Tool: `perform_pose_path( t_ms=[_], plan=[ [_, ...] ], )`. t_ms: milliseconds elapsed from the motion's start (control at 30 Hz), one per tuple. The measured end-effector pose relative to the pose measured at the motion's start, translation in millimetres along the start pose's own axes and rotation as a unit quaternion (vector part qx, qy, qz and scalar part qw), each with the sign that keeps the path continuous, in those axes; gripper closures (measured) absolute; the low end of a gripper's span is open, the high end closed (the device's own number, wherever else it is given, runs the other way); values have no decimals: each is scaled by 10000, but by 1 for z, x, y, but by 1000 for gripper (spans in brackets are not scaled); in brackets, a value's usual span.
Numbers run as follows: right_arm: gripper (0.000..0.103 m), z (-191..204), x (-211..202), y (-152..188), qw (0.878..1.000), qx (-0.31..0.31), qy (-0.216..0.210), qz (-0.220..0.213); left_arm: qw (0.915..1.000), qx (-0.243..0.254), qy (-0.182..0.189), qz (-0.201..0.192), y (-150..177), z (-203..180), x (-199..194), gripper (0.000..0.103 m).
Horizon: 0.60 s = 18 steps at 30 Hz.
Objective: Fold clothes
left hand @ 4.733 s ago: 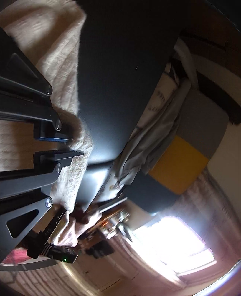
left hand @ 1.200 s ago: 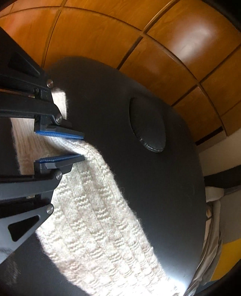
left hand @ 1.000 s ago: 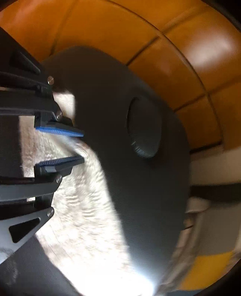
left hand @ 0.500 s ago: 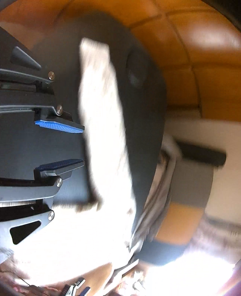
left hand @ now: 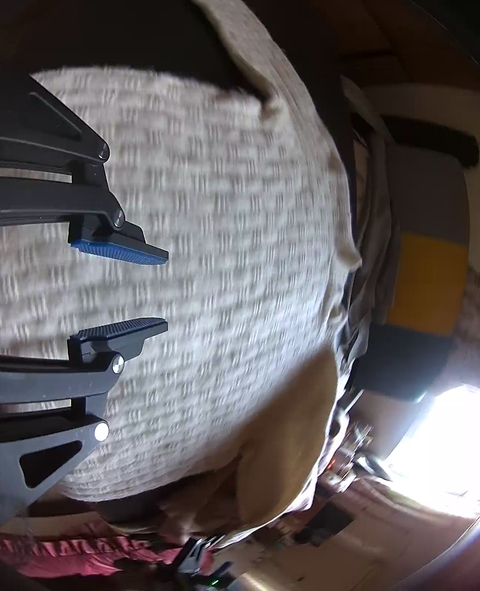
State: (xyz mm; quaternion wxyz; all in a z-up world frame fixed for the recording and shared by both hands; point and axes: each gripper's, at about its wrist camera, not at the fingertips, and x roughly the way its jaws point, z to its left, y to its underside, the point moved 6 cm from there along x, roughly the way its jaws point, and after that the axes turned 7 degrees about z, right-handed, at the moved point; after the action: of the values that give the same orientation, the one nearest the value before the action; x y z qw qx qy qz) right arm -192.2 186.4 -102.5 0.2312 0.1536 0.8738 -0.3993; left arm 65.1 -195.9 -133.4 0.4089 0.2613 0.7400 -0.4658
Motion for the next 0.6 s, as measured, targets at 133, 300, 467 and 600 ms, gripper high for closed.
perform_pose_path(
  t_ms=[133,300,467,600],
  plan=[
    [0,-6,22,0,9993,-247,273,-23,9996,247,-29,134,2,-19,8,71],
    [0,-2,55,-12,9992,-338,207,2,9990,315,-97,293,-8,-22,41,71],
    [32,7,96,-26,9984,-352,-285,331,9984,352,-260,355,-21,-24,56,71],
    [64,10,104,-22,9962,-436,-375,648,9981,363,-324,378,-23,-22,68,69]
  ],
)
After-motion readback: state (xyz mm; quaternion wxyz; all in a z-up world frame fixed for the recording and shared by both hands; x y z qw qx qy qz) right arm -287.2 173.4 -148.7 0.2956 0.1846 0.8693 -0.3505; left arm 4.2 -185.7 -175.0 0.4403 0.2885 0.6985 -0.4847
